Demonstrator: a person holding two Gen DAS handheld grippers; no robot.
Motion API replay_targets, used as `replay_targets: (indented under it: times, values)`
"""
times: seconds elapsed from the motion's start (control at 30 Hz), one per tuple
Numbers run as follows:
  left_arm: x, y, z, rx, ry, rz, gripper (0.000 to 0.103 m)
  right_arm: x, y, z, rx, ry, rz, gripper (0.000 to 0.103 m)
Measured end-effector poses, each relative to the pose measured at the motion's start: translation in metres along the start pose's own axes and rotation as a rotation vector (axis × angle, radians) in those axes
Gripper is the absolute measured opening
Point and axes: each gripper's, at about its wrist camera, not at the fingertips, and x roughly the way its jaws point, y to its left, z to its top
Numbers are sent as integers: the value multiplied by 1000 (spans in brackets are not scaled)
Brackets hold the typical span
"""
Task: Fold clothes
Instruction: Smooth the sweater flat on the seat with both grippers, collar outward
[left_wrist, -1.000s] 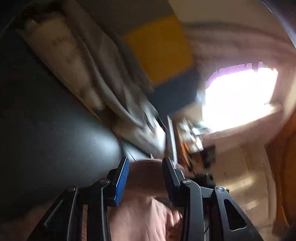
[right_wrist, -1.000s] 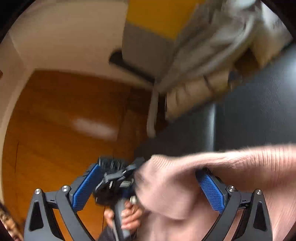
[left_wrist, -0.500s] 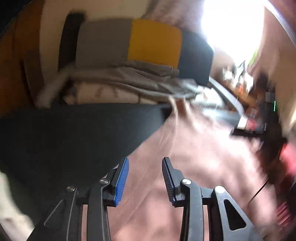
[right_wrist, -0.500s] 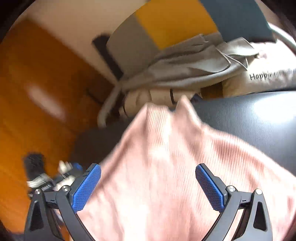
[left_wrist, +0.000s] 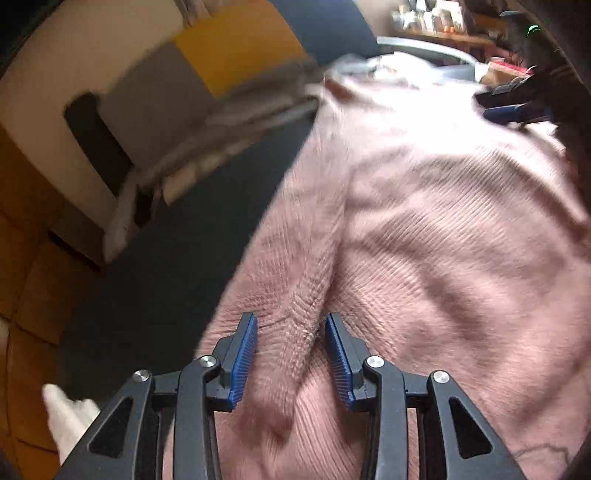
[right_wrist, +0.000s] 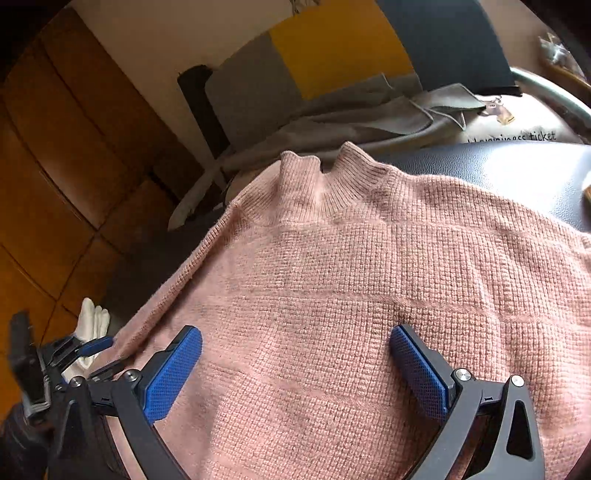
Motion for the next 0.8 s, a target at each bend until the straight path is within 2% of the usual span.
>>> replay_targets:
  times: [0.03, 0.1, 0.13, 0.23, 0.3, 0.37, 0.47, 0.6, 0.7, 0.77, 0.8]
  values:
    - [2, 12, 4, -64, 2, -39, 16, -1, -2, -1, 5, -10, 11, 103]
    - [5, 41, 9, -208, 3, -130, 7, -4, -9, -2, 23, -31, 43, 103]
    - [7, 58, 11, -282, 2, -172, 6, -5, -12, -2, 33, -38, 58, 103]
    - [16, 113, 11, -470, -17, -233, 6, -5, -16, -2, 39, -44, 68, 103]
    - [28, 145, 9, -563, -9, -247, 6, -4, -13, -3, 24, -38, 50, 103]
    - [43, 161, 9, -579, 23, -232, 6, -3, -12, -3, 14, -35, 38, 103]
    - [65, 160, 11, -526, 107, -199, 6, 2, -10, -3, 2, -30, 23, 103]
    - [66, 161, 22, -492, 172, -131, 23, 9, -2, -1, -37, -13, -27, 103]
    - [36, 149, 34, -477, 117, -19, 26, 14, 5, 2, -75, 12, -74, 103]
    - [10, 132, 44, -434, 28, 23, 25, 16, 11, 6, -101, 37, -104, 103]
    - [2, 123, 50, -417, -16, 20, 26, 18, 14, 9, -117, 50, -115, 103]
